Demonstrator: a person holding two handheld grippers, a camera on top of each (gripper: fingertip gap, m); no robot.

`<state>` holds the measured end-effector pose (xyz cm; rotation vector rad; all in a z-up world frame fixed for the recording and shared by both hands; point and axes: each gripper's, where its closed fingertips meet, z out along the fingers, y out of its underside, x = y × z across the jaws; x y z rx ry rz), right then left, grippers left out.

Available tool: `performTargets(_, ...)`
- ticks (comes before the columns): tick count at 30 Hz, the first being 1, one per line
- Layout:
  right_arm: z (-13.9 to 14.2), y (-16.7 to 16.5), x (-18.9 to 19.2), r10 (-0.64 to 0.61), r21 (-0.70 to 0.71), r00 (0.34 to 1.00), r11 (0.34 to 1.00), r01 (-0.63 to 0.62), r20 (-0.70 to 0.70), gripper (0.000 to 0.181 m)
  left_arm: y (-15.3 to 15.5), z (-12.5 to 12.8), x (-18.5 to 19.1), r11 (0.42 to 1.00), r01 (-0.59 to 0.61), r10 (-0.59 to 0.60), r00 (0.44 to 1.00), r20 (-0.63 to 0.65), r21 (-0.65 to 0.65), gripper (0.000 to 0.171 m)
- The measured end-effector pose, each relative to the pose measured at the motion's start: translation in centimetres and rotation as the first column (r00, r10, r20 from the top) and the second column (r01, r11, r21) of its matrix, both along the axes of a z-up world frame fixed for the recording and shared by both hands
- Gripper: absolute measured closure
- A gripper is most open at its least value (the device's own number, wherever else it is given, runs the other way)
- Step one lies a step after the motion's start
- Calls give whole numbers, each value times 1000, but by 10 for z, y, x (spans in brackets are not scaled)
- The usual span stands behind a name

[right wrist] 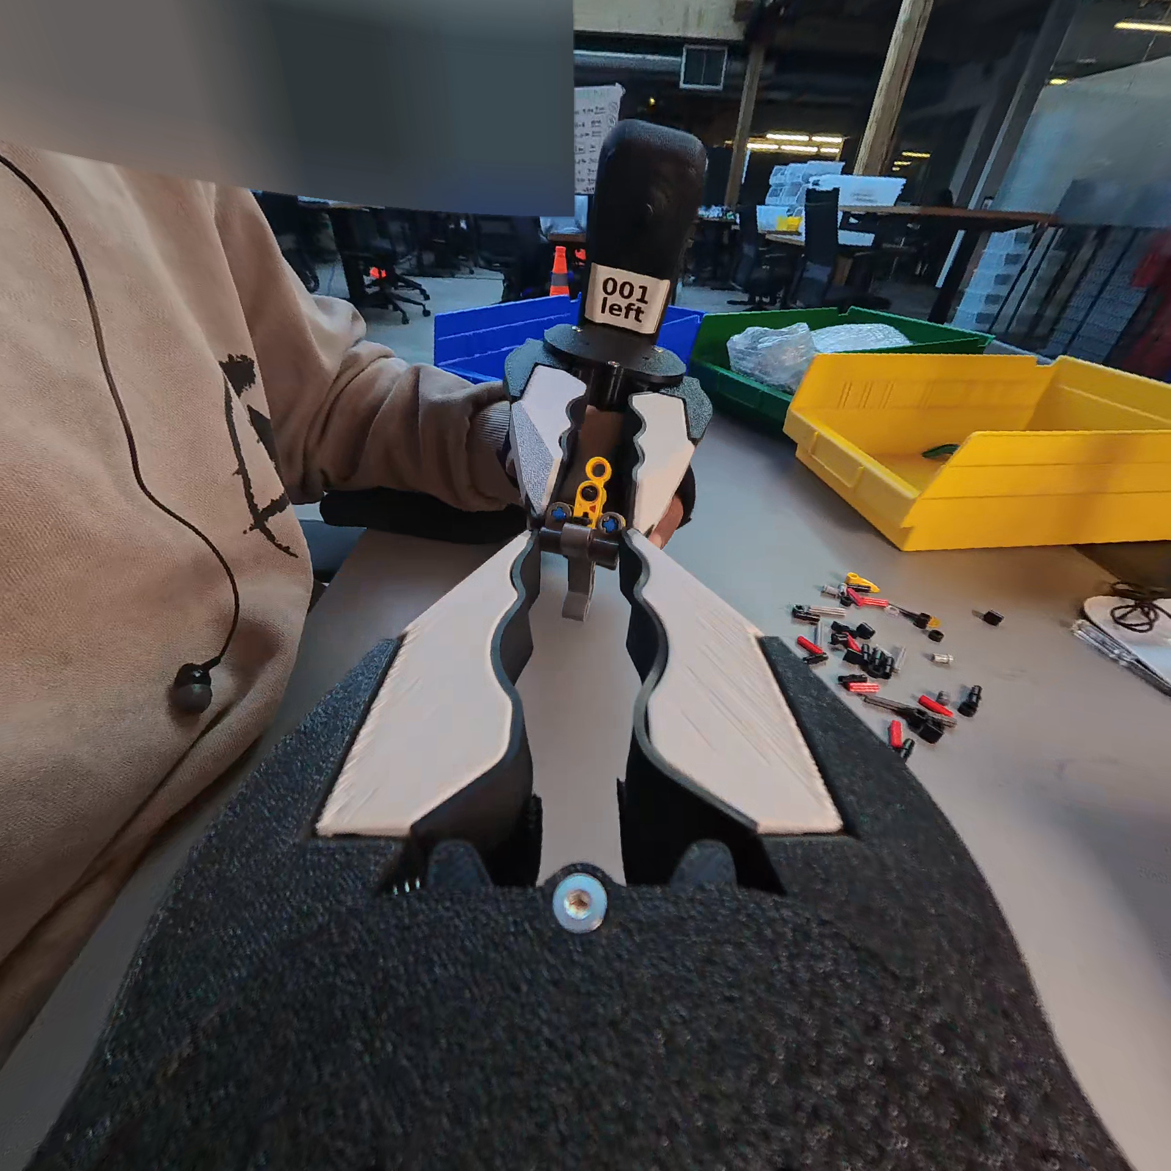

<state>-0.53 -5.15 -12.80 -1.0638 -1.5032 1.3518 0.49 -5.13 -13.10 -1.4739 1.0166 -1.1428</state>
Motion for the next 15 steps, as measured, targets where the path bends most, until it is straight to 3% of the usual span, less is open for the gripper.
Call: performTargets(15,-9,-4,-6,-73,98,994,993,65,80,155,-2,-9,-5,988,-44,58,994,-89,148,148)
